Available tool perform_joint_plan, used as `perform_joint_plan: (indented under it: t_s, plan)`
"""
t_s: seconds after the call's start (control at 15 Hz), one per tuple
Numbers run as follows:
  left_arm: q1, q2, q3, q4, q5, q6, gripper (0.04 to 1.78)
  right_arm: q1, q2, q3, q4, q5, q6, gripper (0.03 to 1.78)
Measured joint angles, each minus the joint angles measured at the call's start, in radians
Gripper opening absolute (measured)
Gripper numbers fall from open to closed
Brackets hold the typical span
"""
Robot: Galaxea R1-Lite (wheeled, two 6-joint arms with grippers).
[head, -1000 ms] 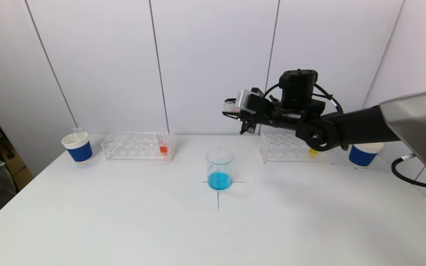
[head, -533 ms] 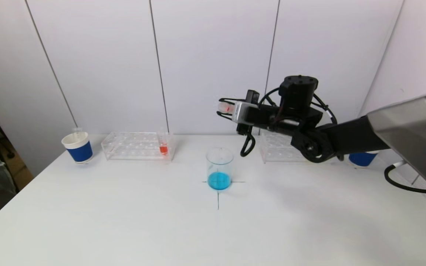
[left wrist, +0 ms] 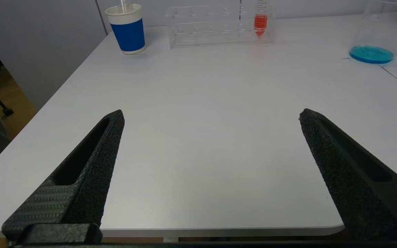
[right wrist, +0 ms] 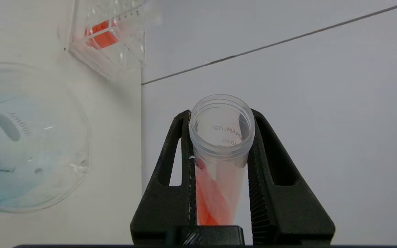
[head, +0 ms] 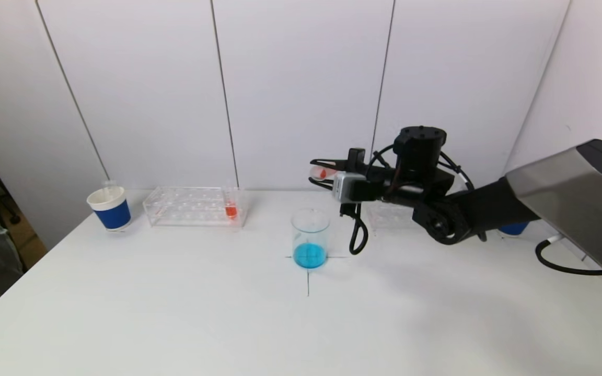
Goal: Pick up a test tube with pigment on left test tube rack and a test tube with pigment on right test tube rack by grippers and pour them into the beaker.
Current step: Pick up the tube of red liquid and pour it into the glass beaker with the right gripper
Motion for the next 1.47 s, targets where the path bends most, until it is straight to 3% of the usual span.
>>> perform_joint_plan:
  t_s: [0.47,1.2,1.47]
  plan:
    - [0.000,0.000,0.000,0.000,0.000,0.000,1.78,-0.007,-0.004,0.059,-0.044,0.012,-0.116,0.48]
    - [0.000,0.000,0.000,0.000,0.000,0.000,1.78,-0.007,0.003,0.078,-0.129,0.057,-0.143,0.48]
    - [0.000,0.000,0.000,0.000,0.000,0.000,1.78,-0.007,0.022,0.091,-0.176,0.068,-0.188,0.48]
